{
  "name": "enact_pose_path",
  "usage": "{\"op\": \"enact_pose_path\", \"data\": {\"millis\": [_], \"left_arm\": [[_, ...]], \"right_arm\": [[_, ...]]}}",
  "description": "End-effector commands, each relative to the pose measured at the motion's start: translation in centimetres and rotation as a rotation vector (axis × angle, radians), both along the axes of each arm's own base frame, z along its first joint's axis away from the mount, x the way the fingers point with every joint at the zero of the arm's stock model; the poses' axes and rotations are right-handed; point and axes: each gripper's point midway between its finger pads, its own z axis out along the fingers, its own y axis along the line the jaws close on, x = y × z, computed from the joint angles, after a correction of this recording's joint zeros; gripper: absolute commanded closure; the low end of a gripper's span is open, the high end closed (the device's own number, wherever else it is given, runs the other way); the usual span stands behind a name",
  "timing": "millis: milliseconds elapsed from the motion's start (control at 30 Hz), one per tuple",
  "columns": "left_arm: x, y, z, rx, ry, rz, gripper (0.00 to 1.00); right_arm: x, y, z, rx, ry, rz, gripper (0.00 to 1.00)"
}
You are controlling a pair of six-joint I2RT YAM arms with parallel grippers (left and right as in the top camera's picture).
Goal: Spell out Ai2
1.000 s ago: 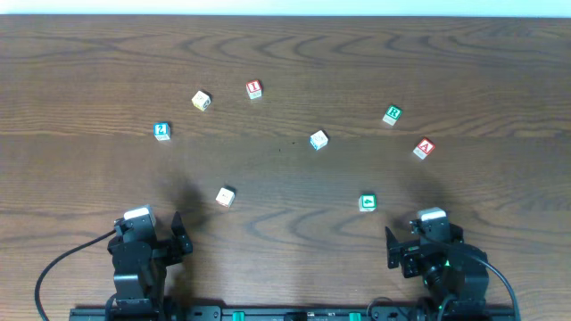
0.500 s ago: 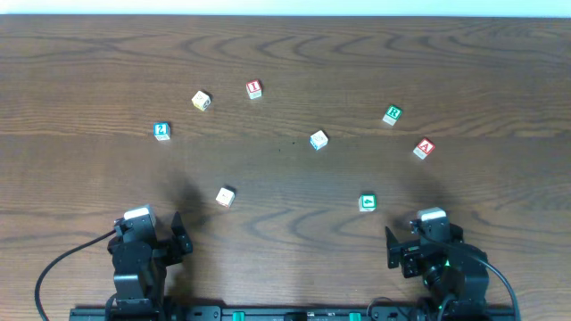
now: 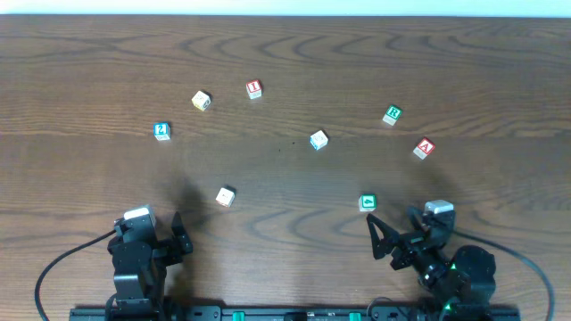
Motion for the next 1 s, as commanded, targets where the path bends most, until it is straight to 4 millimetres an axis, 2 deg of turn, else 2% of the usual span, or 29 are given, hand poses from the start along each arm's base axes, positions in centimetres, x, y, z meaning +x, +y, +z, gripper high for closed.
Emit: {"op": "enact_pose_path", "data": {"millis": [0, 133, 267, 300, 400, 467, 567, 767, 967], "left_arm": [[-0.1, 0.3, -0.3, 0.007, 0.004, 0.011, 0.05], [-0.1, 0.3, -0.3, 0.007, 0.004, 0.011, 0.05], [-0.1, 0.3, -0.3, 0.007, 0.004, 0.011, 0.05], [-0.1, 0.3, -0.3, 0.007, 0.004, 0.011, 0.05], [-0.1, 0.3, -0.3, 0.007, 0.004, 0.011, 0.04], [-0.1, 0.3, -0.3, 0.007, 0.004, 0.011, 0.05], [-0.1, 0.3, -0.3, 0.007, 0.004, 0.011, 0.05], [-0.1, 0.3, -0.3, 0.007, 0.004, 0.011, 0.05], [-0.1, 0.3, -0.3, 0.007, 0.004, 0.011, 0.05]], "right_arm": [[-0.7, 1.4, 0.0, 0.398, 0.221, -0.079, 0.01], [-1.2, 2.2, 0.4, 0.502, 0.282, -0.066, 0.01], [-0.9, 2.1, 0.7, 0.583, 0.314, -0.106, 0.01], [-0.8, 2.3, 1.4, 0.581, 0.283, -0.082, 0.01], [-0.7, 3.7, 5.3, 0.511, 0.079, 0.103, 0.01], [-0.6, 4.3, 6.7, 0.521, 0.036, 0.160, 0.01], [0.2, 5.0, 7.7, 0.515, 0.008, 0.223, 0.01], [3.8, 6.2, 7.2, 0.411, 0.076, 0.306, 0.01], [8.8, 9.3, 9.6, 0.285, 0.084, 0.391, 0.01]]}}
